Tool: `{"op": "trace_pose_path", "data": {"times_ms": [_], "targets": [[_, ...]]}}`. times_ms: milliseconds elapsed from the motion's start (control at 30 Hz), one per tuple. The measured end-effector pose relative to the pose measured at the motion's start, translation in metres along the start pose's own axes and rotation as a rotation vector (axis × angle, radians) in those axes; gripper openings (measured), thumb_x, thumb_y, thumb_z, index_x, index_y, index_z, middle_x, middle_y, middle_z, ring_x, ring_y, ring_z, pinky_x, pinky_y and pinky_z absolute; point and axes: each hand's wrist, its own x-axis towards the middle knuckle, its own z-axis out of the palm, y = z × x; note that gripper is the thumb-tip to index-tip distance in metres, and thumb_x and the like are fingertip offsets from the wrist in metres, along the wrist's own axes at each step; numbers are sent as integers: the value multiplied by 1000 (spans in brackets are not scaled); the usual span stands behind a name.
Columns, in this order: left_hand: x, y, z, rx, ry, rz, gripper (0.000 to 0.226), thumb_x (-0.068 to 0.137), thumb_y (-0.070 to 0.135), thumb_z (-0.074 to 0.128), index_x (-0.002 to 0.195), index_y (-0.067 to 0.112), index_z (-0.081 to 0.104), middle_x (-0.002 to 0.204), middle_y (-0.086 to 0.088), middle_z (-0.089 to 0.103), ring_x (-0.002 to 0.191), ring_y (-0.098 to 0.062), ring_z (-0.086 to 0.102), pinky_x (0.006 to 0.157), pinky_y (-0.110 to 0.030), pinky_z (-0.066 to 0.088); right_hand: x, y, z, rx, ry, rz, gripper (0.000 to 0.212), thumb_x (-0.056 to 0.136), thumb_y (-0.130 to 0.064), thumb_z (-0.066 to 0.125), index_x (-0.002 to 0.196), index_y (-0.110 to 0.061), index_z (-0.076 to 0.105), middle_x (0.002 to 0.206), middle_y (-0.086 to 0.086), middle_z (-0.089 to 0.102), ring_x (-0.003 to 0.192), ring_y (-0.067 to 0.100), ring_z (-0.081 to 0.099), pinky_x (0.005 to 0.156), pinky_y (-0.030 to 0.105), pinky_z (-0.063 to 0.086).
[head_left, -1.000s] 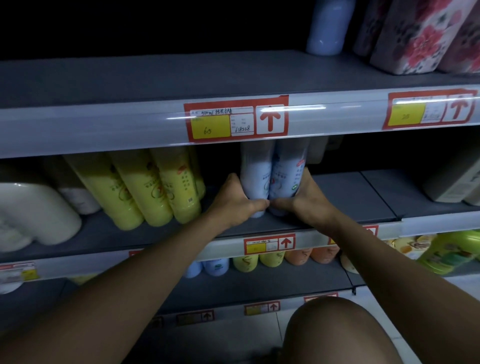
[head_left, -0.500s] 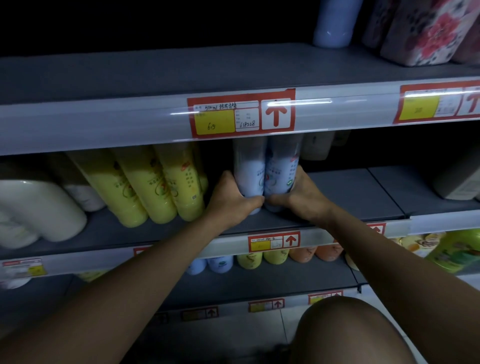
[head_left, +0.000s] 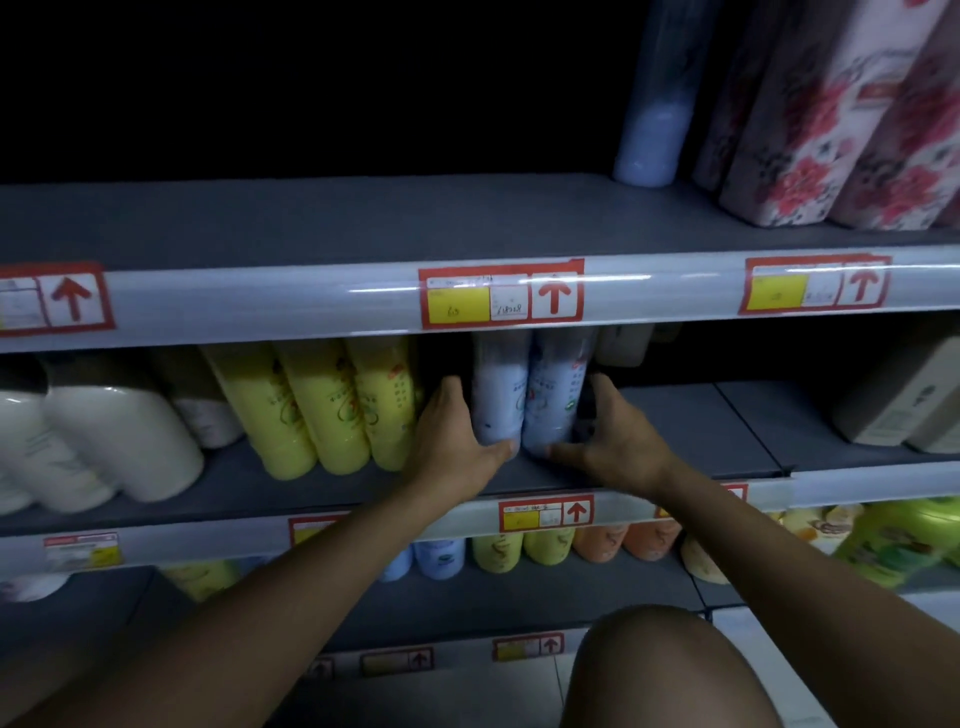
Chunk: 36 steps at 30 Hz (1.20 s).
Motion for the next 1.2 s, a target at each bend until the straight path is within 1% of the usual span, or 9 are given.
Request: {"op": "trace_pose_path", "data": {"times_ms": [67, 200, 300, 367, 533, 733, 900, 1067, 1200], "targets": [[-7, 2, -6, -10, 0, 30, 67, 72, 32, 90, 114, 30, 38, 131, 0, 58, 121, -19, 60, 98, -47, 56, -10, -4, -9, -102, 36, -18, 73, 74, -37, 91, 129, -20, 47, 121, -6, 62, 107, 16, 63, 90, 34, 55], [-22, 10, -20, -42, -1, 95, 71, 79, 25, 86, 130, 31, 37, 140, 2, 49, 130, -16, 52, 107, -46, 51, -29, -23, -29, -239, 178, -67, 52, 82, -32, 77, 130, -17, 61, 114, 3, 71, 104, 24, 69, 86, 37, 56], [-32, 21, -34, -48, 30, 141, 67, 81, 20, 84, 131, 30, 40, 137, 4, 48, 127, -12, 52, 105, -40, 52, -49, -51, -45, -334, 313, -144, 32, 79, -41, 60, 104, -26, 72, 93, -6, 75, 87, 22, 71, 74, 38, 58], [-39, 32, -45, -55, 59, 171, 64, 82, 17, 84, 126, 37, 41, 131, 9, 48, 121, -8, 52, 100, -32, 51, -64, -70, -54, -379, 399, -240, 27, 79, -45, 52, 84, -25, 69, 79, -7, 73, 73, 20, 69, 63, 38, 56], [-60, 61, -75, -40, 119, 277, 47, 85, 17, 78, 121, 35, 53, 119, 18, 48, 106, 5, 52, 88, -16, 47, -99, -122, -70, -364, 589, -599, 23, 84, -28, 59, 64, -19, 52, 59, -6, 55, 53, 18, 52, 48, 37, 43], [-80, 99, -115, -58, 78, 355, 34, 83, 7, 70, 105, 33, 64, 95, 13, 60, 82, -7, 59, 76, -31, 56, -113, -169, -88, -275, 718, -592, 12, 87, -25, 60, 77, -22, 65, 67, -7, 63, 58, 12, 55, 54, 31, 38], [-84, 130, -150, -80, 158, 443, 30, 83, 10, 71, 98, 35, 66, 87, 14, 64, 79, -8, 61, 72, -29, 56, -109, -186, -97, -147, 699, -437, 4, 88, -24, 64, 89, -24, 68, 81, -10, 68, 73, 9, 62, 67, 30, 47], [-70, 153, -173, -74, 162, 463, 27, 86, 15, 69, 100, 37, 64, 91, 15, 64, 81, -5, 62, 75, -27, 55, -93, -194, -103, -110, 651, -290, 23, 89, -20, 66, 111, -17, 69, 102, -2, 69, 89, 10, 63, 75, 20, 39], [-48, 164, -173, -64, 146, 464, 26, 86, 14, 69, 99, 35, 64, 89, 12, 64, 76, -5, 60, 73, -17, 48, -72, -198, -110, -121, 569, -202, 39, 92, -22, 64, 129, -13, 61, 124, 6, 65, 111, 22, 63, 91, 31, 48]]}}
